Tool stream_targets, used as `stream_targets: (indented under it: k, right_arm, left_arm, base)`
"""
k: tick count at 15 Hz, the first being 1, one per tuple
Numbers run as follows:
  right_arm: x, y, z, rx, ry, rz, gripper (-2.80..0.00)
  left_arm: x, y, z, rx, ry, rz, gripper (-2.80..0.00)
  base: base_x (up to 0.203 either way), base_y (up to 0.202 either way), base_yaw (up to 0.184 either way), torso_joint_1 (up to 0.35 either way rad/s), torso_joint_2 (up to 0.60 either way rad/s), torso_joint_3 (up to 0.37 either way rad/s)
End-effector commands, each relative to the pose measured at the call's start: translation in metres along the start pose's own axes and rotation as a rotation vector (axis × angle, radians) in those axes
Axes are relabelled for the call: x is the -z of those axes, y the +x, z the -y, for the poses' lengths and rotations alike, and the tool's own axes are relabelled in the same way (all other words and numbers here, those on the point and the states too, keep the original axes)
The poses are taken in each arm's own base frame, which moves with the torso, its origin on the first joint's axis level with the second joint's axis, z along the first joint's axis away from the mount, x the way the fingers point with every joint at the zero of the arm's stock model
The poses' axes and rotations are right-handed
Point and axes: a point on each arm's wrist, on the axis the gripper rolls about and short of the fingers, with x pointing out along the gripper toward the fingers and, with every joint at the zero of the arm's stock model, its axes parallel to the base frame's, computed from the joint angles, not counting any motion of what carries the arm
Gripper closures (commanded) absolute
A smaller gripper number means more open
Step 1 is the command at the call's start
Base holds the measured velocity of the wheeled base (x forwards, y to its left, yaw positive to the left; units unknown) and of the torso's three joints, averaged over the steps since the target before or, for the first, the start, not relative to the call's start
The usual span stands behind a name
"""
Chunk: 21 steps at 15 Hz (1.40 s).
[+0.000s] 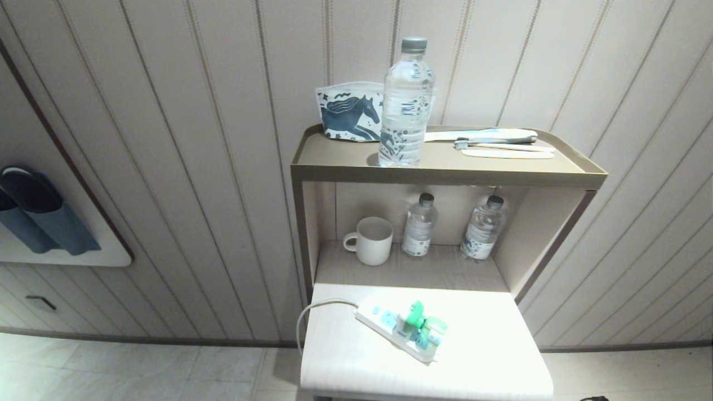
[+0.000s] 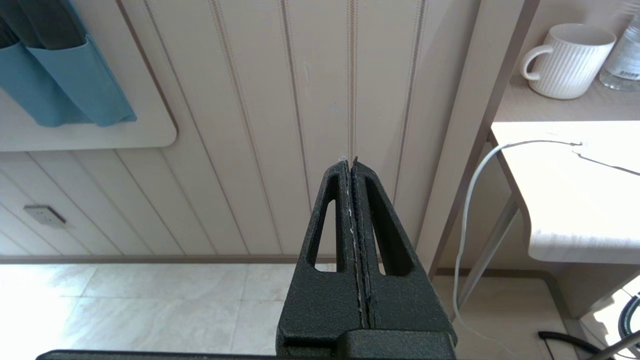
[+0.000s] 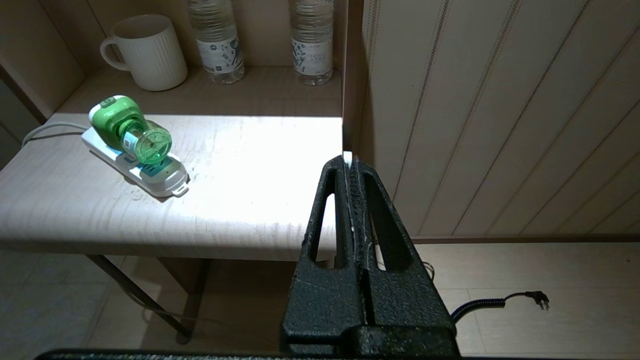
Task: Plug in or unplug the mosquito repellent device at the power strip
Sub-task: Hold the socket with your left hand and unplug it with your right hand
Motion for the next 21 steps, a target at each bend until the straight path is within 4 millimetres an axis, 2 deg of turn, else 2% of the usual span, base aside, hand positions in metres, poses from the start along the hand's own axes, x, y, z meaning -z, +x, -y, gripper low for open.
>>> stream_targets:
  k: [1, 13, 15, 16, 19, 20, 21]
  right_arm:
    - [-0.001, 0.000, 0.000, 0.000, 0.000, -0.003, 0.00]
    - [0.000, -0.001, 0.000, 0.003, -0.005, -0.023, 0.00]
    - [-0.009, -0.004, 0.000, 0.004, -0.014, -0.037, 0.00]
    - [-0.027, -0.011, -0.001, -0.001, -0.014, -0.004, 0.00]
    - [-0.109, -0.046, -0.005, -0.056, -0.006, 0.140, 0.00]
    - [-0.139, -0.048, -0.007, -0.068, 0.015, 0.145, 0.00]
    - [-0.170, -0.042, -0.008, -0.079, 0.051, 0.130, 0.00]
  left_arm:
    - [0.000, 0.000, 0.000, 0.000, 0.001, 0.000, 0.00]
    - [0.000, 0.000, 0.000, 0.000, 0.001, 0.000, 0.00]
    - [0.000, 0.000, 0.000, 0.000, 0.000, 0.000, 0.00]
    - [0.000, 0.000, 0.000, 0.000, 0.000, 0.000, 0.00]
    - [0.000, 0.000, 0.000, 0.000, 0.001, 0.000, 0.00]
    - [0.000, 0.000, 0.000, 0.000, 0.001, 0.000, 0.00]
    - [0.000, 0.000, 0.000, 0.000, 0.001, 0.000, 0.00]
  base:
    - [0.000, 0.000, 0.000, 0.000, 0.00, 0.000]
    - [0.000, 0.000, 0.000, 0.000, 0.00, 0.000]
    - [0.000, 0.000, 0.000, 0.000, 0.00, 0.000]
    - [0.000, 0.000, 0.000, 0.000, 0.00, 0.000]
    - [0.000, 0.000, 0.000, 0.000, 0.00, 0.000]
    - [0.000, 0.000, 0.000, 0.000, 0.00, 0.000]
    - [0.000, 0.000, 0.000, 0.000, 0.00, 0.000]
